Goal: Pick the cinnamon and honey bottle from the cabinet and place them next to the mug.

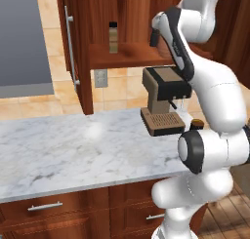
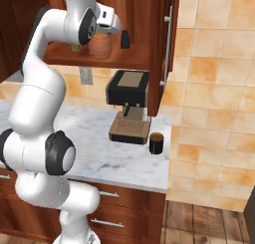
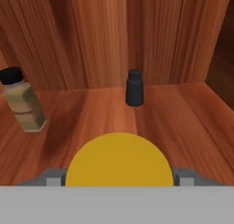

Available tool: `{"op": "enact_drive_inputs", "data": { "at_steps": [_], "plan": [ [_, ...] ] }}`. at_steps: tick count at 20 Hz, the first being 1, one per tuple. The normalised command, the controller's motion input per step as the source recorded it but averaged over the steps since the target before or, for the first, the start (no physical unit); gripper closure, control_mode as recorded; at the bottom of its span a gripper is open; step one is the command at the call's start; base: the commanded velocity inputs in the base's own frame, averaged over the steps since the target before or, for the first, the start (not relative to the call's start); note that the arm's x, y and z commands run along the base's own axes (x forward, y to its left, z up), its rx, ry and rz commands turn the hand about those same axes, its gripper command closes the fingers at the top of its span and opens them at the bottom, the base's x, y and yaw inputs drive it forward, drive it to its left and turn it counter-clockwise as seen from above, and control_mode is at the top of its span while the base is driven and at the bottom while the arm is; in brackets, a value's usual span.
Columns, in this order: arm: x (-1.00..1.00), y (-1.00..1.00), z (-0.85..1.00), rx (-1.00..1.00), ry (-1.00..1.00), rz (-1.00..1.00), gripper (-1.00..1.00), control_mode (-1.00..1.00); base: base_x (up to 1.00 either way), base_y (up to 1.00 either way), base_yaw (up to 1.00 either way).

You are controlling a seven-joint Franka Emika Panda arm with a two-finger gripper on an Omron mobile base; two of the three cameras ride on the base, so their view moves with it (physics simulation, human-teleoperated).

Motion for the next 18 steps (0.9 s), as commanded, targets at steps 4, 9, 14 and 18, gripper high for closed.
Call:
{"op": "enact_drive_inputs", "data": {
  "at_steps": [4, 9, 14, 18],
  "plan": [
    [-1.0, 0.0, -0.13, 0.0, -0.05, 0.0, 1.0, -1.0, 0.0, 0.0, 0.0],
    [-0.92, -0.03, -0.25, 0.0, -0.01, 0.0, 1.0, -1.0, 0.0, 0.0, 0.0],
    [-0.77, -0.31, -0.41, 0.0, 0.0, 0.0, 1.0, -1.0, 0.0, 0.0, 0.0],
    [-0.59, -0.5, -0.37, 0.0, 0.0, 0.01, 1.0, -1.0, 0.0, 0.0, 0.0]
  ]
}}
